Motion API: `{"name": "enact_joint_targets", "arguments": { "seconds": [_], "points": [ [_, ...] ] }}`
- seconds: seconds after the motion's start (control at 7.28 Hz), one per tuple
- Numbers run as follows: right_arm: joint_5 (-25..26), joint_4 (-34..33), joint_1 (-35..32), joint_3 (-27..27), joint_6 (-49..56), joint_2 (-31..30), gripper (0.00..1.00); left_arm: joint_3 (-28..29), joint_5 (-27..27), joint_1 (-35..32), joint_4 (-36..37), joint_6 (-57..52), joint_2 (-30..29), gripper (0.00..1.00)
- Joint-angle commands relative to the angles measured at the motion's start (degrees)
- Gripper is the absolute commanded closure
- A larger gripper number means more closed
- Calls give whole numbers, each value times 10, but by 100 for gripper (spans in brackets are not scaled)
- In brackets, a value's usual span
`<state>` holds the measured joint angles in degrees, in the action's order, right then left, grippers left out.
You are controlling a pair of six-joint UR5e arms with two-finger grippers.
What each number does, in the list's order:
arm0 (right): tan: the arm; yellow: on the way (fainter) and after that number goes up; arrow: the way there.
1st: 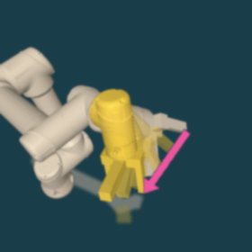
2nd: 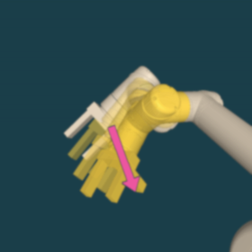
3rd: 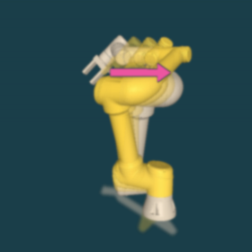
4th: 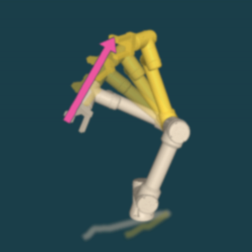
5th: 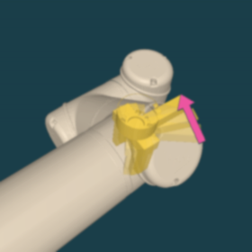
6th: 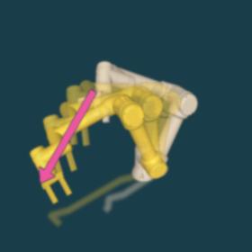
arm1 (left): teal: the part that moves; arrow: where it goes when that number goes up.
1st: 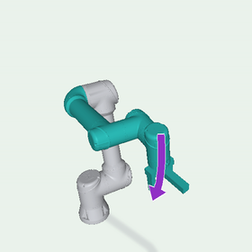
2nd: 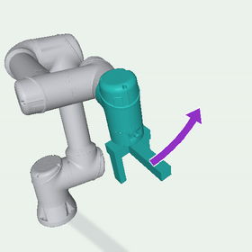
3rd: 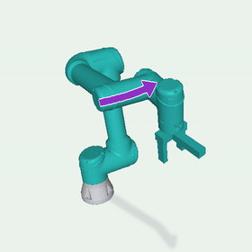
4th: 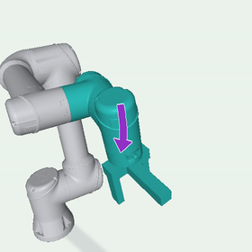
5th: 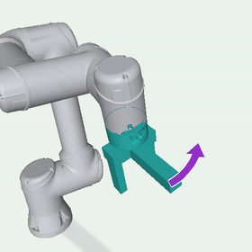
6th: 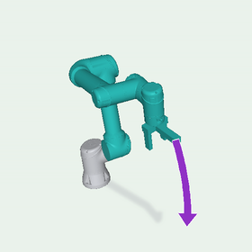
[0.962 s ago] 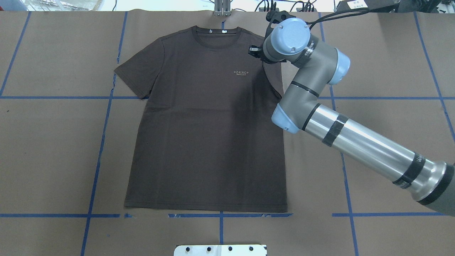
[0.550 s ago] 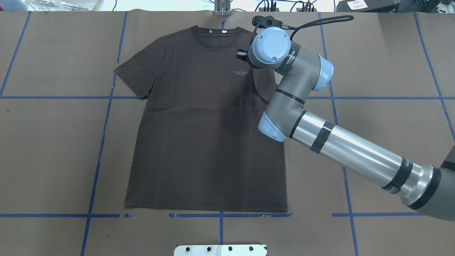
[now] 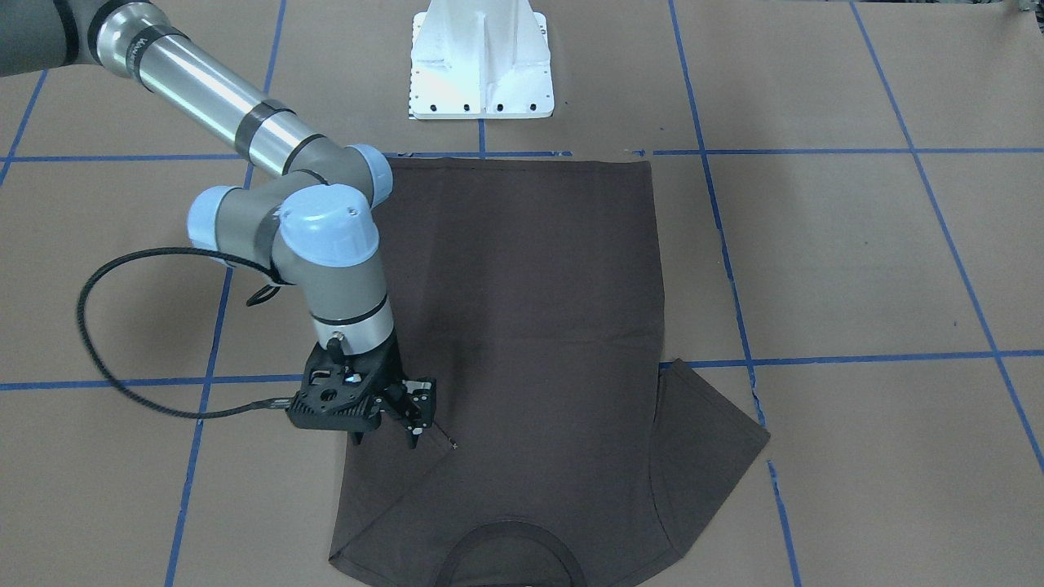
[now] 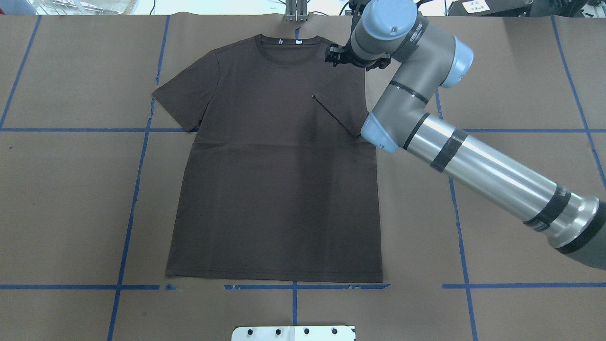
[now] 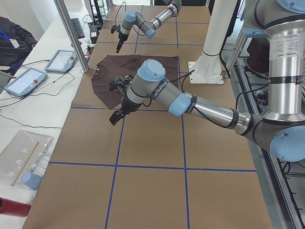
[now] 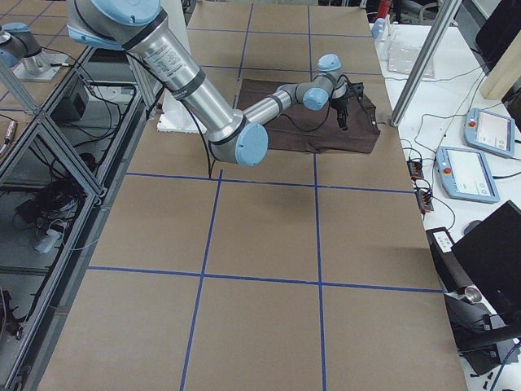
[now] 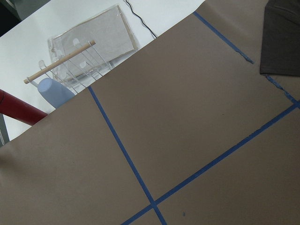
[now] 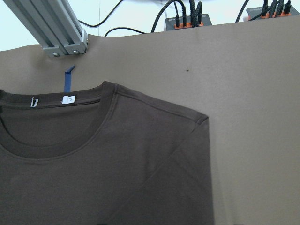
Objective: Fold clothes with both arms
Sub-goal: 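Fold the grasped sleeve inward across the shirt body with the right gripper, then release the sleeve and withdraw the right gripper while the left arm approaches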
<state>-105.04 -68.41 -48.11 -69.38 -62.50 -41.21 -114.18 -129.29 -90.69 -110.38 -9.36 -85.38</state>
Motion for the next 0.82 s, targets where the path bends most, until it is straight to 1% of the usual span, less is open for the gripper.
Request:
{"name": "enact_joint_targets", "arguments": {
  "seconds": [0.0, 0.14, 0.27, 0.41, 0.55, 0.69],
  "points": [
    [-110, -84, -80, -46, 119, -11, 0, 10, -2, 87, -43, 96, -18, 0],
    [-149, -115, -110, -67, 179, -30, 0, 30, 40, 149, -42, 188, -63, 0],
    [-170, -132, -138, -87, 240, -57, 0, 33, 74, 194, -46, 274, -81, 0],
    [-208, -132, -172, -101, 290, -89, 0, 57, 76, 225, -43, 333, -119, 1],
    [-246, -132, -205, -117, 351, -128, 0, 99, 77, 243, -42, 375, -162, 10],
    [-253, -132, -221, -141, 386, -163, 0, 123, 85, 254, -43, 411, -177, 22]
  ]
}}
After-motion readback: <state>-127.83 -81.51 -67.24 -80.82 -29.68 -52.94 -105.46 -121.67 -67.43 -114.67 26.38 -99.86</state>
